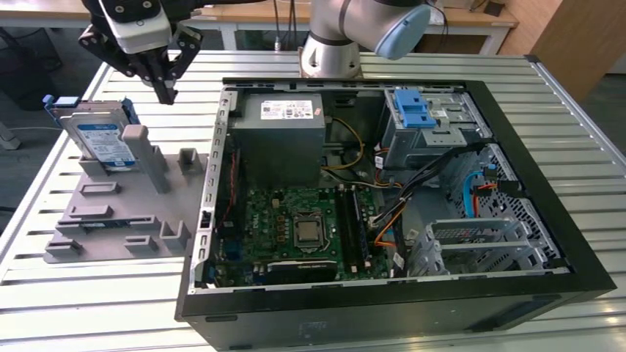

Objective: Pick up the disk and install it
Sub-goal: 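Reach for the disk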

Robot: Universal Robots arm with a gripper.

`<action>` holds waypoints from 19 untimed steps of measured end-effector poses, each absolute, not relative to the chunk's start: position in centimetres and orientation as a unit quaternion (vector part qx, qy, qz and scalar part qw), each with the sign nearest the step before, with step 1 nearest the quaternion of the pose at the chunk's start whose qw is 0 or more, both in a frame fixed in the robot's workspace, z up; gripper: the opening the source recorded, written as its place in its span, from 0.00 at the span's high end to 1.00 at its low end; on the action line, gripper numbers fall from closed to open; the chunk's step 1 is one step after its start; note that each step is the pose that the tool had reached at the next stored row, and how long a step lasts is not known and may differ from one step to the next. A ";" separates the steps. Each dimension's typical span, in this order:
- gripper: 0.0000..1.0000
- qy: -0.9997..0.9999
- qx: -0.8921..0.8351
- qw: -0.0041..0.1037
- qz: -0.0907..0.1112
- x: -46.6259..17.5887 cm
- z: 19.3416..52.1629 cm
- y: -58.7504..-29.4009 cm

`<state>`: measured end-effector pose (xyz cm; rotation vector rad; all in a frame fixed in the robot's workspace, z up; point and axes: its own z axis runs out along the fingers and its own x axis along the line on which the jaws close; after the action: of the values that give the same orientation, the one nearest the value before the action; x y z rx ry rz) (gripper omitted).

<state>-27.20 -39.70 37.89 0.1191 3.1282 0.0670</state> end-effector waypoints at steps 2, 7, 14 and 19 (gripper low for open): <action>0.89 0.999 0.038 0.005 0.021 -27.5 37.9 -39.6; 0.89 0.999 0.038 0.005 0.021 -28.0 37.9 -39.5; 0.89 0.999 0.038 0.005 0.021 -28.4 37.8 -39.4; 0.89 0.999 0.038 0.005 0.021 -28.7 37.8 -39.4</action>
<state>-28.67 -39.39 37.83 0.1191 3.1284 0.0670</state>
